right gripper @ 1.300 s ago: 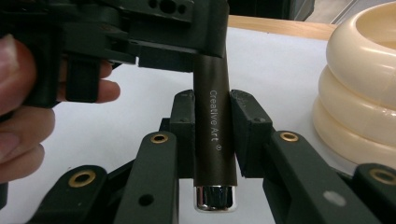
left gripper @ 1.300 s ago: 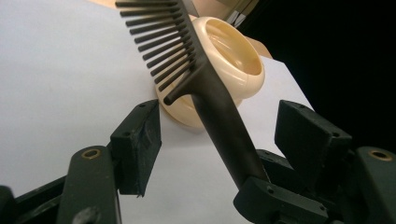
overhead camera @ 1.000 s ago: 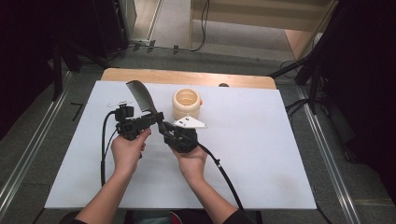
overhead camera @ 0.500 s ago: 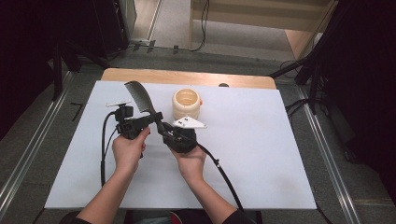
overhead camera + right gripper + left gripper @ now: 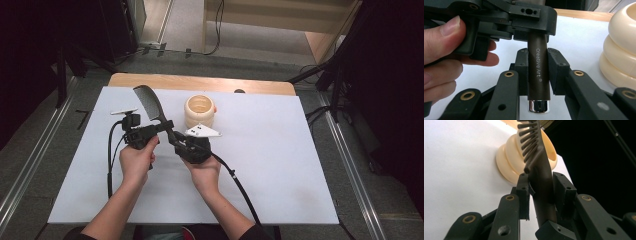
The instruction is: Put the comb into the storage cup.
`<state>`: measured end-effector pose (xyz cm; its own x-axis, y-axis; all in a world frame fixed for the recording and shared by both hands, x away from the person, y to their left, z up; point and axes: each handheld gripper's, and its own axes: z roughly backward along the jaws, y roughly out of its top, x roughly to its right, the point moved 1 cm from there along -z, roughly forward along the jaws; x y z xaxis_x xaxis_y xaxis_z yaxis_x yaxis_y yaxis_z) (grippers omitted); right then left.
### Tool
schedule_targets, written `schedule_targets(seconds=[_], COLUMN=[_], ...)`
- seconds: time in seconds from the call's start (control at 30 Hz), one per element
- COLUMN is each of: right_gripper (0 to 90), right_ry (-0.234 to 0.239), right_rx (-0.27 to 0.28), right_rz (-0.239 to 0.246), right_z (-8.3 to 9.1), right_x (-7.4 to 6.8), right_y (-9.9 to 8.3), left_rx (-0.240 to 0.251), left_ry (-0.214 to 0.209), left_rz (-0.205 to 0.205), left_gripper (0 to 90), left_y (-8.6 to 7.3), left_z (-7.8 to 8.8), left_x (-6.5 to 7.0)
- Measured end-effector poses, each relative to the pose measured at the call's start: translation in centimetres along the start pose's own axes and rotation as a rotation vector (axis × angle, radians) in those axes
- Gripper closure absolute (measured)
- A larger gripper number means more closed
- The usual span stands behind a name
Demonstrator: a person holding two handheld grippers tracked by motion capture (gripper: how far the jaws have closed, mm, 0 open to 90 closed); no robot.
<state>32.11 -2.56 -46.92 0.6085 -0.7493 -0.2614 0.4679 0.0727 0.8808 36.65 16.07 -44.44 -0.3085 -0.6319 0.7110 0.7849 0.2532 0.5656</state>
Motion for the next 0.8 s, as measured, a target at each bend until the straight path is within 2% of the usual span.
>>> schedule_targets(seconds=[0.17, 0.27, 0.47, 0.63, 0.8], right_gripper=[69.5, 69.0, 67.8, 59.8, 47.5], right_ry=[0.005, 0.016, 0.013, 0.021, 0.049], right_rx=[-0.007, -0.016, -0.027, -0.025, -0.05], right_rz=[0.008, 0.004, 0.029, 0.044, 0.052], right_z=[-0.14, -0.26, -0.22, -0.08, -0.05], right_x=[0.1, 0.18, 0.08, 0.02, 0.2], right_y=[-0.08, -0.12, -0.06, 0.1, 0.13], left_rx=[0.0, -0.001, -0.004, 0.003, 0.004], left_ry=[-0.011, -0.01, -0.013, -0.016, -0.005], left_rz=[0.023, 0.017, 0.016, 0.019, 0.009], left_gripper=[70.6, 72.3, 72.9, 73.0, 72.9], left_y=[-0.04, -0.06, -0.05, 0.04, 0.11], left_z=[0.0, 0.03, 0.04, 0.16, 0.25], left_x=[-0.14, -0.06, -0.05, -0.12, -0.26])
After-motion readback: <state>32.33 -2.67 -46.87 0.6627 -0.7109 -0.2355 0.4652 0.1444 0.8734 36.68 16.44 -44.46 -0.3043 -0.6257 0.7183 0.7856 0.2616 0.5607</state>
